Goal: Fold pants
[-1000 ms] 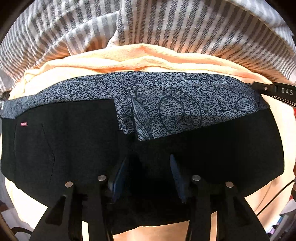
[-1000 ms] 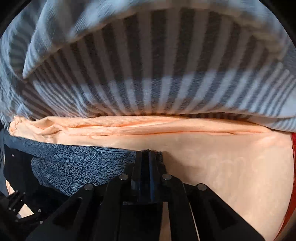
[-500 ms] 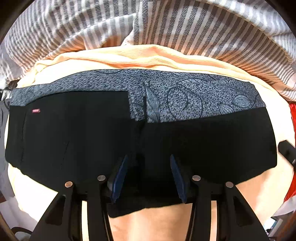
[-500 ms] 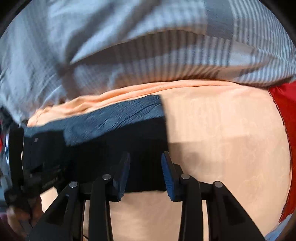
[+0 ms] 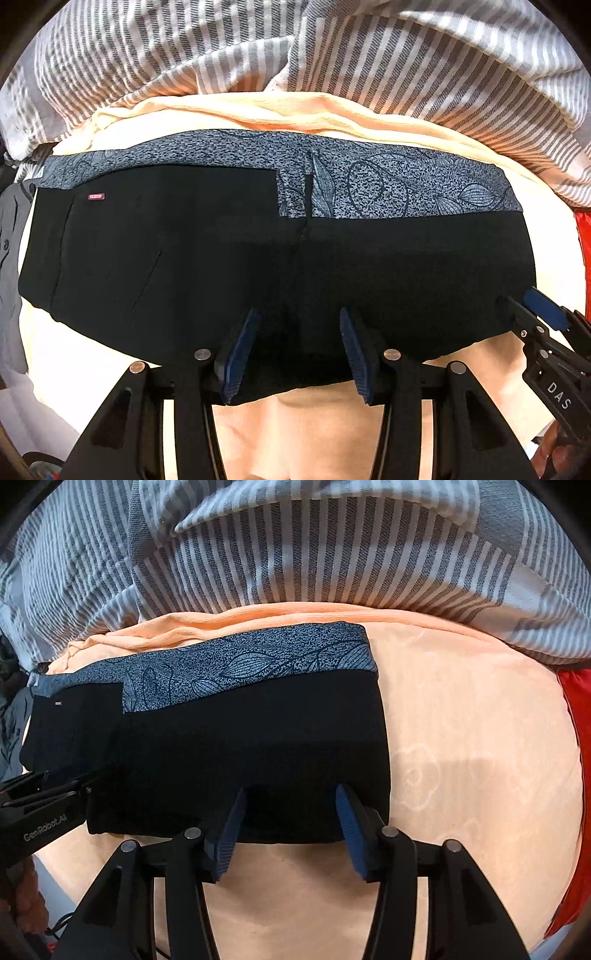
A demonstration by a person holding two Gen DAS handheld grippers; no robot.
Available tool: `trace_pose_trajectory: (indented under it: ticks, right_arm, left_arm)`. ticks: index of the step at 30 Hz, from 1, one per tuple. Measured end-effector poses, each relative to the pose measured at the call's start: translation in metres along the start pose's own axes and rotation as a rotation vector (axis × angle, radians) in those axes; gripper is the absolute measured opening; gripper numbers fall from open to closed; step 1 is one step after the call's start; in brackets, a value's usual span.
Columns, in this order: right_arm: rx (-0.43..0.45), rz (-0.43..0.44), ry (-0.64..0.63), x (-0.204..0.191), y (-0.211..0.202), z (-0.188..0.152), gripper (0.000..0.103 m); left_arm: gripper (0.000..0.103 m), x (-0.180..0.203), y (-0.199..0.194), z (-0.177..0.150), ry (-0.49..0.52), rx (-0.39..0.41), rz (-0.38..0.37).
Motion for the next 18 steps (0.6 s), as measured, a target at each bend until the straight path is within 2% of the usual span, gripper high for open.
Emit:
trace_pose_trajectory:
  ticks: [3,6,9,11,14,16,18]
  right_arm:
    - [0.001,-0.007,-0.006,-0.003,-0.002,-0.001,0.057]
    - [0.0,-0.012,-0.012,-0.005,-0.001,0.0,0.058]
    - [0.002,-0.023,-0.034,-0.01,-0.004,0.001,0.06]
    - [0.015,-0.007,-0.062,-0.019,-0.009,0.001,0.061]
    - [0.066,0.038,-0.148,-0.047,-0.022,-0.001,0.062]
    - [0.095,0.032,-0.261,-0.076,-0.025,-0.005,0.066]
    - [0.113,0.013,-0.397,-0.108,-0.022,-0.01,0.067]
  left_arm:
    - [0.049,-0.006,-0.002,-0.005,-0.008,0.001,-0.008]
    - [0.049,-0.016,-0.006,-0.011,-0.036,0.009,-0.052]
    - [0.085,-0.032,-0.018,-0.02,-0.076,0.05,-0.1]
    - [0.085,-0.044,-0.025,-0.026,-0.086,0.073,-0.115]
    - [0.085,-0.065,-0.027,-0.038,-0.112,0.055,-0.101]
    - [0.085,-0.081,-0.027,-0.047,-0.138,0.043,-0.085]
    - [0.085,-0.099,-0.028,-0.057,-0.171,0.033,-0.068]
Point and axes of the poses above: each gripper's, at about its wrist camera, not at the fingertips, and y roughly the way its jaws point, x to its right, z to its top, the point moved 5 cm from there along y, roughly the way its jaws point, and after that the axes turned 2 degrees about -x, right-handed, at the moved point
